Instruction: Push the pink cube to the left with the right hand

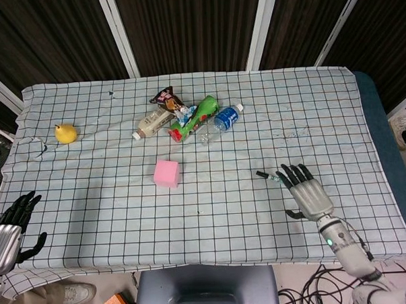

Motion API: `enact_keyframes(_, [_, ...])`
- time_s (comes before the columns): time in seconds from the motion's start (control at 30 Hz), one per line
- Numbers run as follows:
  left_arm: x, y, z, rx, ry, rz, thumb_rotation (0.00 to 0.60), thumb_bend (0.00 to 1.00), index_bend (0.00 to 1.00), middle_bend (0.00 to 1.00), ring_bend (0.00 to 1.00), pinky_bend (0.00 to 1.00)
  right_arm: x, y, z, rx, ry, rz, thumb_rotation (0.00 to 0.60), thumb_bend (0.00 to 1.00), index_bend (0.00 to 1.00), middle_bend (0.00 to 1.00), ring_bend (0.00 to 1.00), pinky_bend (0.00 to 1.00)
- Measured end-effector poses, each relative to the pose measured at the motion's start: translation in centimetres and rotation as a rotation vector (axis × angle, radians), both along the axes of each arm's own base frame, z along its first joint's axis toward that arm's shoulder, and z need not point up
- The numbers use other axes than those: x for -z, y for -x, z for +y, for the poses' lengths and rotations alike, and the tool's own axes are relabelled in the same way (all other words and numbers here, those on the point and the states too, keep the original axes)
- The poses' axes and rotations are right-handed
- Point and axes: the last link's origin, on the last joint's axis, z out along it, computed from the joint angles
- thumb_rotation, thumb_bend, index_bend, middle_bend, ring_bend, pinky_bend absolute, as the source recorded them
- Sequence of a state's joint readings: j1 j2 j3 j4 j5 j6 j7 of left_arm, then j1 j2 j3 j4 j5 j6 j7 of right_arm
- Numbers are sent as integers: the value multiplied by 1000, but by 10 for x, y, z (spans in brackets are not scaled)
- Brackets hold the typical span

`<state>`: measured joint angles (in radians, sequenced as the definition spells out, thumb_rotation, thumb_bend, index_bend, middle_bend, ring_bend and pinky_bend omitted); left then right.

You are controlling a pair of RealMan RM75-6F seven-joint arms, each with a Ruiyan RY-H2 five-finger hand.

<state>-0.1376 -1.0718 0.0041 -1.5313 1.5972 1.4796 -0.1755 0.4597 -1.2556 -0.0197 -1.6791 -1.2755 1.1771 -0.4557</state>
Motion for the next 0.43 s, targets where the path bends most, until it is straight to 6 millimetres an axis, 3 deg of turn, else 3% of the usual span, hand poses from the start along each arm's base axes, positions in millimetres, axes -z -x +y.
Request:
enact_keyframes(0.27, [14,-6,2,23,34,37,600,403,0,0,0,170,-62,54,89,106,376,-38,600,328,0,0,0,0])
enact_keyframes(0.43, [14,-8,-1,30,16,35,600,402,0,0,0,169,-65,64,104,86,380,-54,600,327,0,0,0,0])
